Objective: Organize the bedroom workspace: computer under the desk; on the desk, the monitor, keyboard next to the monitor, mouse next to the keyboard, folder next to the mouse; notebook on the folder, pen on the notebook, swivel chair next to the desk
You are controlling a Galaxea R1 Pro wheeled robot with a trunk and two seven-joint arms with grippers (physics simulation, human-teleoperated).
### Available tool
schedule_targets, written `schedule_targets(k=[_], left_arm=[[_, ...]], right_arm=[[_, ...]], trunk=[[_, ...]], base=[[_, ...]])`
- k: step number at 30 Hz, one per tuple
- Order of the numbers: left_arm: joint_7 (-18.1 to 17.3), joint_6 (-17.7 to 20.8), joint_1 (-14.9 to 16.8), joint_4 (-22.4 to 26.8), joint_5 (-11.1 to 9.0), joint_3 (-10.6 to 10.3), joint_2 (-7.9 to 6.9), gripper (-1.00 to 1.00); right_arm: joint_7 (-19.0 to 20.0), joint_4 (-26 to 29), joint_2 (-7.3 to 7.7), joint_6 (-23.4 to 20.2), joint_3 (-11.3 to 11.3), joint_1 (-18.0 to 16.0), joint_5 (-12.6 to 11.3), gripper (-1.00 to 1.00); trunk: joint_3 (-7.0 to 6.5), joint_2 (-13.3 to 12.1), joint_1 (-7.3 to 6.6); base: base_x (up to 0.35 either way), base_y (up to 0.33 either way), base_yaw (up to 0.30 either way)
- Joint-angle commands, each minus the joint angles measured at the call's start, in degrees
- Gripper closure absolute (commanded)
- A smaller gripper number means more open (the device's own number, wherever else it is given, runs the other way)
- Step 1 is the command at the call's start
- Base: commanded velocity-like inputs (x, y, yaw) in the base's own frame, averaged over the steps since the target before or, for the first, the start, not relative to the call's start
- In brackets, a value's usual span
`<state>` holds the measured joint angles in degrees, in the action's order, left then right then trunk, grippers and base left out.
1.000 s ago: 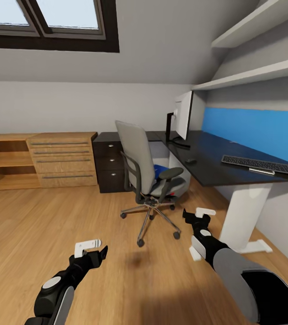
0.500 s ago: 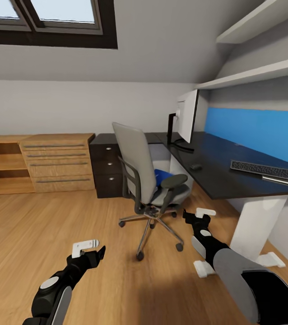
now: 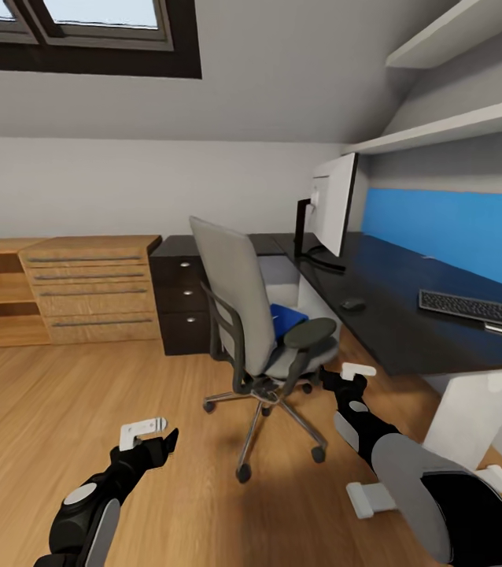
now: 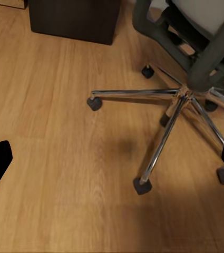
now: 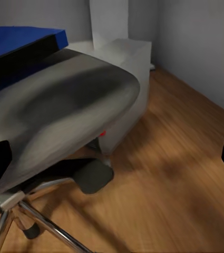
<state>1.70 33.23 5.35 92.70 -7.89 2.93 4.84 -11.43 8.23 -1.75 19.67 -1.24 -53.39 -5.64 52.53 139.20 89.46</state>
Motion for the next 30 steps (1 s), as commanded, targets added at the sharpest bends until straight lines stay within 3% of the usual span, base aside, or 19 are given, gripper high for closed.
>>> schedule_targets(k=[1,9,16,30], left_arm=[[0.2,0.3,0.0,0.1,-0.6,0.3,0.05,-1.0],[0.1,0.4,0.0,0.0,-0.6,1.3,0.07,-1.0],[0.1,0.4,0.0,0.0,-0.6,1.5,0.08,-1.0],[0.1,0.4,0.0,0.0,-0.6,1.5,0.08,-1.0]], right_arm=[[0.0,-0.1,-0.01,0.3,-0.2,0.0,-0.6,-1.0],[0.0,0.0,-0.08,0.3,-0.2,0.0,-0.6,-1.0],[-0.1,0.0,-0.13,0.4,-0.2,0.0,-0.6,-1.0],[-0.3,0.0,-0.36,0.4,-0.2,0.0,-0.5,-1.0]], trunk=[[0.06,0.0,0.01],[0.06,0.0,0.01],[0.06,0.0,0.01],[-0.3,0.0,0.01]], base=[[0.237,0.0,0.0],[0.248,0.0,0.0],[0.07,0.0,0.023],[0.001,0.0,0.239]])
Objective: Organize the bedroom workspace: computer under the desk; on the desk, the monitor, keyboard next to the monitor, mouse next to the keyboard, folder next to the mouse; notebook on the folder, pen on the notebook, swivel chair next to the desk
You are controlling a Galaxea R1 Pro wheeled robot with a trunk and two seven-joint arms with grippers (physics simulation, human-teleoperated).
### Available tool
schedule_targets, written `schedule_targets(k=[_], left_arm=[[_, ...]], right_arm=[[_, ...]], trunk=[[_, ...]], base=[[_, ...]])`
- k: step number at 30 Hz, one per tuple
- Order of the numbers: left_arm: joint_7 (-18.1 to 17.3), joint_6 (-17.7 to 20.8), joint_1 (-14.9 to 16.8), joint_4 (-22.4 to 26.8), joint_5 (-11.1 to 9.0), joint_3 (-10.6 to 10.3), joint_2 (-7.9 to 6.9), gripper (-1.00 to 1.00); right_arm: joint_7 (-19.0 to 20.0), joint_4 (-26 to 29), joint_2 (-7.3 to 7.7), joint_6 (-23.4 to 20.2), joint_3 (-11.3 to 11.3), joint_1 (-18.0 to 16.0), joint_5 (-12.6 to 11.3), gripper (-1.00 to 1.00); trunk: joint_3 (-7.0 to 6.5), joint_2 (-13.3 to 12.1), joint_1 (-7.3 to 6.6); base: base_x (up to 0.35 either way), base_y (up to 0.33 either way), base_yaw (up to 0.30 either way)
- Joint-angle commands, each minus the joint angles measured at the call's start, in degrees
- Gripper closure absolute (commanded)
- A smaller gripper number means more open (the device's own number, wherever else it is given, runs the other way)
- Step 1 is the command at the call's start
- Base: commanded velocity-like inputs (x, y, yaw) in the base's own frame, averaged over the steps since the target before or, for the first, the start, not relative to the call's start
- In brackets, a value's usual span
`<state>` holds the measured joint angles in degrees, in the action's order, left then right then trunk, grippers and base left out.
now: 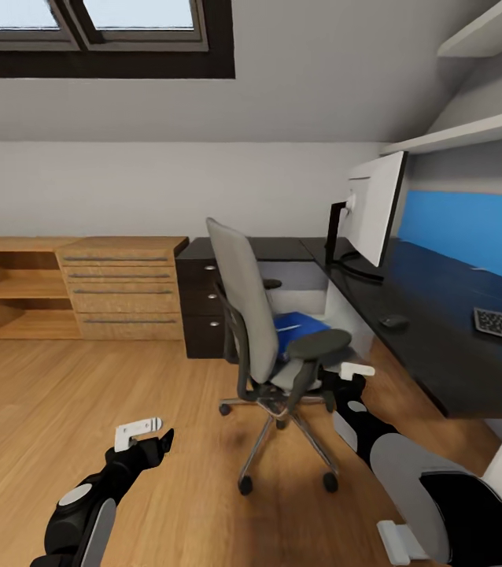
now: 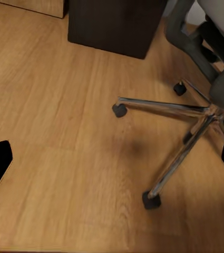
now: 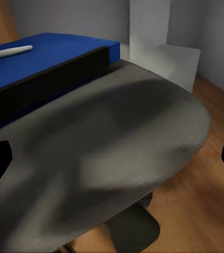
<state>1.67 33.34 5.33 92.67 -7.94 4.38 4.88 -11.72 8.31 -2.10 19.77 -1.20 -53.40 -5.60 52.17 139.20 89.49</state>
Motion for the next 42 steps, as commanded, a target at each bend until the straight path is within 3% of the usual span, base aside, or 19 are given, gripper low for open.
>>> schedule_targets(k=[1,12,16,22,27,35,42], left_arm=[[0.2,0.3,0.0,0.1,-0.6,0.1,0.04,-1.0],[0.3,0.4,0.0,0.1,-0.7,0.2,0.11,-1.0],[0.3,0.5,0.1,0.1,-0.7,1.5,0.28,-1.0],[0.4,0.5,0.0,0.1,-0.7,1.7,0.31,-1.0],[0.4,0.5,0.0,0.1,-0.7,1.7,0.31,-1.0],[0.4,0.5,0.0,0.1,-0.7,1.9,0.31,-1.0],[0.4,0.4,0.0,0.1,-0.7,1.9,0.24,-1.0]], right_arm=[[0.0,0.0,-0.01,0.3,-0.2,0.0,-0.6,-1.0],[0.0,-0.1,-0.18,0.3,-0.3,0.0,-0.6,-1.0],[0.0,-0.1,-0.19,0.3,-0.3,0.0,-0.6,-1.0],[0.0,-0.1,-0.19,0.3,-0.3,0.0,-0.6,-1.0],[0.0,-0.1,-0.19,0.3,-0.3,0.0,-0.6,-1.0],[0.0,0.0,-0.19,0.3,-0.3,0.0,-0.6,-1.0],[0.1,0.0,-0.06,0.3,-0.2,0.0,-0.6,-1.0]], trunk=[[0.02,0.0,-0.01],[-0.43,0.0,-0.01],[0.12,1.6,0.87],[0.94,4.0,2.18],[1.84,4.1,2.31],[1.6,4.1,2.31],[1.43,4.1,2.31]], base=[[-0.056,0.0,0.262],[-0.141,0.0,0.262],[-0.004,0.0,0.259],[0.0,0.0,0.259],[0.0,0.0,0.259],[0.0,0.0,0.234],[0.0,0.0,-0.05]])
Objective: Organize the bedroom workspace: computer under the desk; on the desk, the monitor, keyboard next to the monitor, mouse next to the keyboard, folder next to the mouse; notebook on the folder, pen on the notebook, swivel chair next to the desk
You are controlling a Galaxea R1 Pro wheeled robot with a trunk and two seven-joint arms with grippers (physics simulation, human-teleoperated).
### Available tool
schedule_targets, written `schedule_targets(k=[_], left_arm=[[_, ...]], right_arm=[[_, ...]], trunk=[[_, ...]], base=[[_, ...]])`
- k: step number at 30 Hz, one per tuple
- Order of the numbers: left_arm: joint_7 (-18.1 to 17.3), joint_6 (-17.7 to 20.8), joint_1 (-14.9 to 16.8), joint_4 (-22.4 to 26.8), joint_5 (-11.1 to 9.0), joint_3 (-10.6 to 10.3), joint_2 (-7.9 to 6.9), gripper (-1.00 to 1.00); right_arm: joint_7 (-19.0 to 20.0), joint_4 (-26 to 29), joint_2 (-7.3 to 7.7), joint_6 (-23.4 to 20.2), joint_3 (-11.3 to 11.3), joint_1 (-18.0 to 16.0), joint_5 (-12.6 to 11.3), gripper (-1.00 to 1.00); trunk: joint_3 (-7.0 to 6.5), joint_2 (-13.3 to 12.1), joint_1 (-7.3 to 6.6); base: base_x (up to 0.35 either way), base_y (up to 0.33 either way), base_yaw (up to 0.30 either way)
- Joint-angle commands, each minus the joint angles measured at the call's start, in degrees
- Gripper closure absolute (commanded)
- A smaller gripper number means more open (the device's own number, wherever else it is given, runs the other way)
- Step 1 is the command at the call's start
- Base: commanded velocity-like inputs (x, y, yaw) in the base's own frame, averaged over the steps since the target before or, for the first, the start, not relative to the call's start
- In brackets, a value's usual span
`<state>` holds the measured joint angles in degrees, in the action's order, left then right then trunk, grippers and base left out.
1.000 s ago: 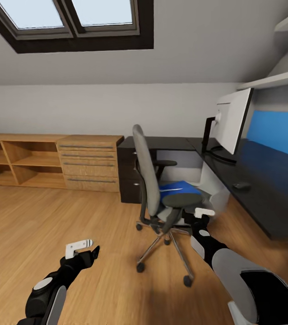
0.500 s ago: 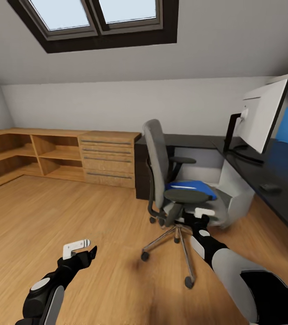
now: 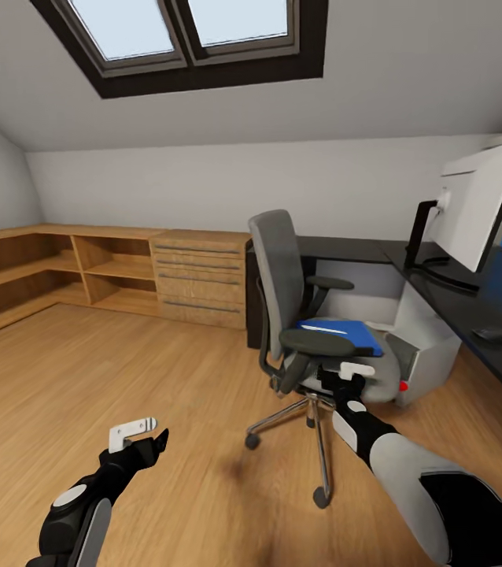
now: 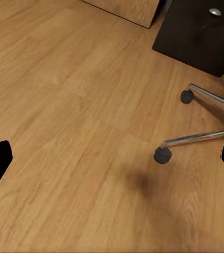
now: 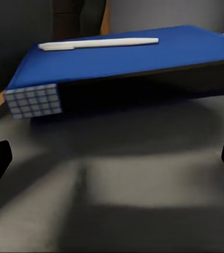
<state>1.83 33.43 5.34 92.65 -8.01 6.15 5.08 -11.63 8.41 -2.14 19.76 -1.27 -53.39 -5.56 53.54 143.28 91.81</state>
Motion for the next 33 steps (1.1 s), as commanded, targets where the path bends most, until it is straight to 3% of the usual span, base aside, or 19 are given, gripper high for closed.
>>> schedule_targets(k=[1,19,26,28,33], left_arm=[[0.2,0.3,0.0,0.1,-0.6,0.1,0.05,-1.0],[0.2,0.3,0.0,0.1,-0.6,0.2,0.02,-1.0],[0.2,0.4,0.0,0.1,-0.6,0.5,0.02,-1.0],[0.2,0.4,0.0,0.1,-0.6,0.6,0.02,-1.0],[0.1,0.4,0.0,0.1,-1.0,0.8,-0.01,-1.0]], right_arm=[[0.0,-0.1,0.0,0.3,-0.2,0.0,-0.6,-1.0],[0.2,-0.1,0.44,0.3,0.1,0.0,-1.0,-1.0],[1.5,-0.2,2.44,0.1,0.4,0.0,-2.1,-1.0],[2.3,-0.2,2.73,0.1,0.6,0.0,-3.3,-1.0],[6.6,-0.4,4.13,-0.1,1.3,0.0,-12.6,-1.0]], trunk=[[0.01,0.0,-0.01],[-1.05,0.0,-0.01],[-1.37,0.0,-0.01],[-1.41,0.0,-0.01],[-1.45,0.0,-0.01]], base=[[0.0,0.0,-0.199],[0.0,0.0,-0.232],[0.0,0.0,-0.256],[0.0,0.0,-0.273],[0.0,0.0,-0.263]])
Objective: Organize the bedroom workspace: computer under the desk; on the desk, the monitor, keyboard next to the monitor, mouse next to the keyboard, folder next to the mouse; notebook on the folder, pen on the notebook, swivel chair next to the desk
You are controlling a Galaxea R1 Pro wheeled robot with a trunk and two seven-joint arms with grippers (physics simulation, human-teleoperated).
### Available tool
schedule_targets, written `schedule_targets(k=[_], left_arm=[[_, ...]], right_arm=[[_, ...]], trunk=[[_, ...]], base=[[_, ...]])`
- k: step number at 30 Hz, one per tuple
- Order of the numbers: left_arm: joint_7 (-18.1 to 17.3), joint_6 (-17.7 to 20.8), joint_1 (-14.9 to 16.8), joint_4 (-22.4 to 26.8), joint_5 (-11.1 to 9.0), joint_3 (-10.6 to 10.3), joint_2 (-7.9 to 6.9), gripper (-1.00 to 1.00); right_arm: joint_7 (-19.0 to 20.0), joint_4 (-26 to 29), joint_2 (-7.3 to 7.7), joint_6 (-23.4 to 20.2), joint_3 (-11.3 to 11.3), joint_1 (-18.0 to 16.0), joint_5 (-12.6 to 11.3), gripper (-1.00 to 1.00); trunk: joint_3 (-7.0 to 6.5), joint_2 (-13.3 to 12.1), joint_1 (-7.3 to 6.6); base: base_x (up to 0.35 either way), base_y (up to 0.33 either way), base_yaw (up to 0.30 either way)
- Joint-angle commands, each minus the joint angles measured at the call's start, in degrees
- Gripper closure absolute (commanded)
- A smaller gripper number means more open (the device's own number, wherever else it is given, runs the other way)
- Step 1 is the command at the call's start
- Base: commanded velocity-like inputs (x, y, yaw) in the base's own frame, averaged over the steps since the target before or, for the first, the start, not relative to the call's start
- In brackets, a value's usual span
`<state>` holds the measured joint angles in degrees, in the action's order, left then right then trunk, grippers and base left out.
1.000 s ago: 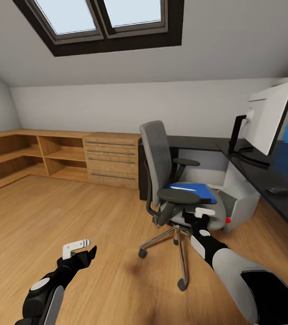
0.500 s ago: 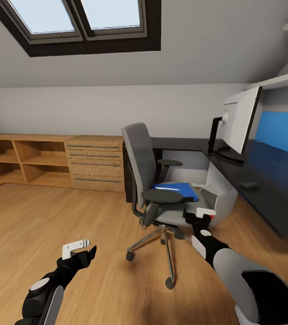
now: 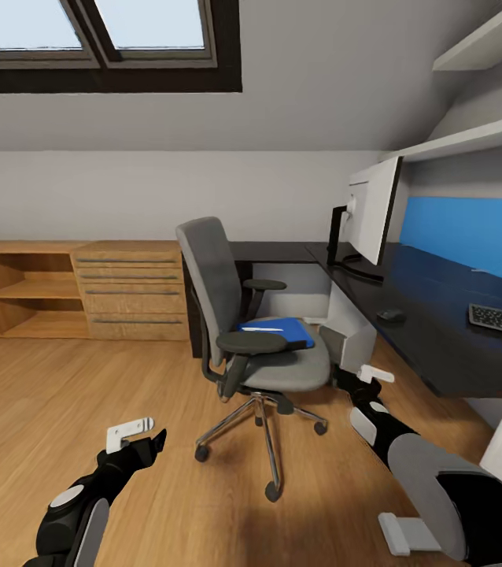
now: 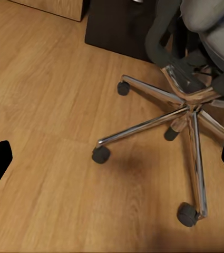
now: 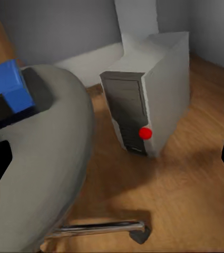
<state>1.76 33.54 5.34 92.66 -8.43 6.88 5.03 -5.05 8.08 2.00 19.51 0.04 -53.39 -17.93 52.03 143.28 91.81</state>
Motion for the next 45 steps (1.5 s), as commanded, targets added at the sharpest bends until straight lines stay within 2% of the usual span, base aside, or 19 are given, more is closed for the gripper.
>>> schedule_targets(k=[1,4,7,14,17,25,33,37,44,45], left_arm=[[0.2,0.4,0.1,0.1,-0.8,0.1,0.02,-1.0],[0.2,0.4,0.0,0.1,-1.0,0.1,0.0,-1.0],[0.2,0.4,0.0,0.1,-1.1,0.1,-0.01,-1.0],[0.5,0.1,0.0,-0.2,-1.5,0.5,0.32,-1.0],[0.7,-0.1,0.0,-0.5,-1.4,1.5,0.44,-1.0],[0.7,-0.1,0.0,-0.6,-0.9,2.5,0.06,-1.0],[0.7,-0.1,0.0,-0.6,-0.9,2.6,-0.01,-1.0],[0.6,0.0,0.0,-0.6,-1.0,3.9,-0.02,-1.0],[0.6,0.0,0.0,-0.6,-1.0,4.3,-0.03,-1.0],[0.5,0.0,0.0,-0.6,-1.1,5.3,-0.05,-1.0]], right_arm=[[1.5,-0.1,0.48,0.1,0.0,0.0,-3.5,-1.0],[3.4,-0.4,0.93,0.0,0.0,0.0,-7.9,-1.0],[4.7,-0.8,1.11,0.0,0.0,0.0,-11.0,-1.0],[5.8,-1.0,1.46,-0.4,0.3,0.0,-13.9,-1.0],[5.8,-1.4,0.81,-1.4,0.2,0.0,-14.9,-1.0],[5.5,-0.9,-0.34,0.5,-0.4,0.0,-12.7,-1.0],[5.5,-0.9,-0.43,0.5,-0.3,0.0,-12.7,-1.0],[5.5,-0.9,-0.41,0.5,-0.3,0.0,-12.7,-1.0],[5.4,-0.9,-0.38,0.5,-0.3,0.0,-12.7,-1.0],[5.5,-0.9,-0.33,0.6,-0.3,0.0,-12.7,-1.0]], trunk=[[0.06,0.0,-0.01],[0.05,0.0,-0.01],[0.05,0.0,-0.01],[0.05,0.0,-0.01],[0.05,0.0,-0.01],[0.05,0.0,-0.01],[0.05,0.0,-0.01],[0.05,0.0,-0.01],[0.05,0.0,-0.01],[0.05,0.0,-0.01]], base=[[0.0,0.0,-0.154],[0.0,0.0,-0.1],[0.0,0.0,-0.051],[0.0,0.0,-0.017],[0.0,0.0,0.0],[0.0,0.0,0.0],[0.0,0.0,0.0],[0.27,0.128,0.0],[0.304,0.082,0.0],[0.321,0.012,0.0]])
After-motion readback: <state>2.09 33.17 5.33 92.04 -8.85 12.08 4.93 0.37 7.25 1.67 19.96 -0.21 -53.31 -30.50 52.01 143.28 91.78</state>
